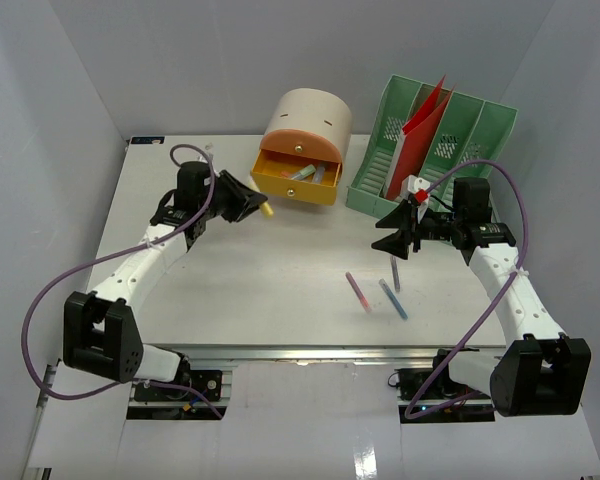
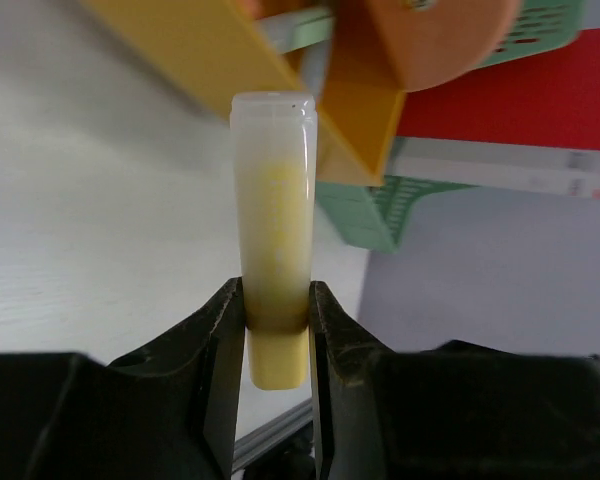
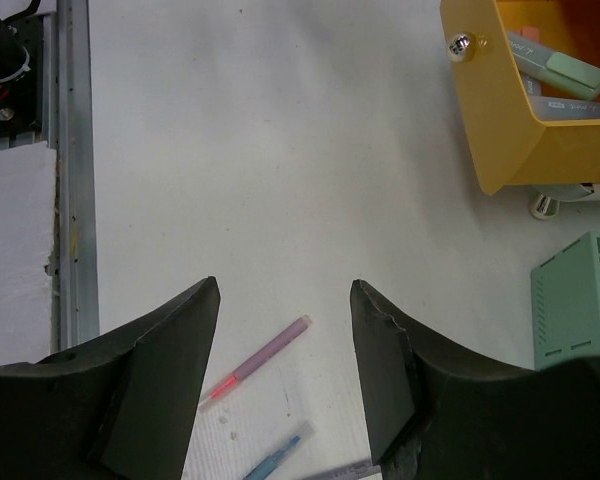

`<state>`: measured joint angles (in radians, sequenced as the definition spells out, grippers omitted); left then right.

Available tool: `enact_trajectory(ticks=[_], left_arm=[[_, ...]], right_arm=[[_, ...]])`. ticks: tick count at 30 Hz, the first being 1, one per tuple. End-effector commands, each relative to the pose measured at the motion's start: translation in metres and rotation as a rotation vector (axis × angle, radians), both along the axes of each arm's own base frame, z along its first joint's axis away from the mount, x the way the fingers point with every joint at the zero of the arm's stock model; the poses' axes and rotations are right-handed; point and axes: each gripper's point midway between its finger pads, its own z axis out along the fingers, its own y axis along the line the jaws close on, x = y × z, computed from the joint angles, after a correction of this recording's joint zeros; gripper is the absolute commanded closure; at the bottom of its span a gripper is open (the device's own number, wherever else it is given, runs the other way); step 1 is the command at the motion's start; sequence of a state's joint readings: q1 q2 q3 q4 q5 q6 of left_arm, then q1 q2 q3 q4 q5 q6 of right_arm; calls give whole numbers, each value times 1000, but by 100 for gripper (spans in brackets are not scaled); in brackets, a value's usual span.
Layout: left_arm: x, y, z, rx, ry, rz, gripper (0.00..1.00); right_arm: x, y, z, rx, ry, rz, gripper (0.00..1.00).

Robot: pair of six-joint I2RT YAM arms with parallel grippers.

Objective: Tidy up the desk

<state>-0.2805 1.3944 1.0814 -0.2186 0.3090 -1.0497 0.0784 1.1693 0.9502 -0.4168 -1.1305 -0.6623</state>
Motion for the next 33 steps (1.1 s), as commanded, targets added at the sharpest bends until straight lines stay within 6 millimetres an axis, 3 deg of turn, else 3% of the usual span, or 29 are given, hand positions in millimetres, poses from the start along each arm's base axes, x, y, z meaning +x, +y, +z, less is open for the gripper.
enact_trajectory(ticks=[1, 3, 9, 13, 17, 21, 25, 26, 28, 31, 33], left_arm=[[50, -36, 52, -181, -91, 18, 96], [70, -45, 65, -227, -76, 41, 95], [110, -64, 33, -263, 81, 110, 85], [120, -75, 41, -273, 73, 95, 52], [120, -77, 49, -276, 52, 73, 36], [108, -78, 61, -277, 5, 27, 34], [87, -75, 87, -261, -107, -41, 30], [81, -73, 102, -252, -163, -60, 30], [58, -63, 107, -176, -264, -109, 24], [3, -40, 154, -98, -550, -205, 18], [-24, -10, 145, -1, -633, -198, 12]], right_arm=[[1, -2, -6, -7, 3, -4, 38], [2, -2, -9, -10, 9, -5, 38], [4, -4, -13, -19, 17, -15, 38], [6, -6, -18, -33, 13, -23, 38], [4, -6, -20, -37, 0, -6, 38], [-2, -4, -21, -31, -49, 33, 38], [-21, 7, -28, -23, -132, 151, 38], [-21, 8, -29, -25, -138, 157, 38], [-44, 29, -46, -91, -321, 336, 39], [-46, 46, -68, -244, -480, 448, 38], [-44, 71, -72, -333, -563, 517, 38]])
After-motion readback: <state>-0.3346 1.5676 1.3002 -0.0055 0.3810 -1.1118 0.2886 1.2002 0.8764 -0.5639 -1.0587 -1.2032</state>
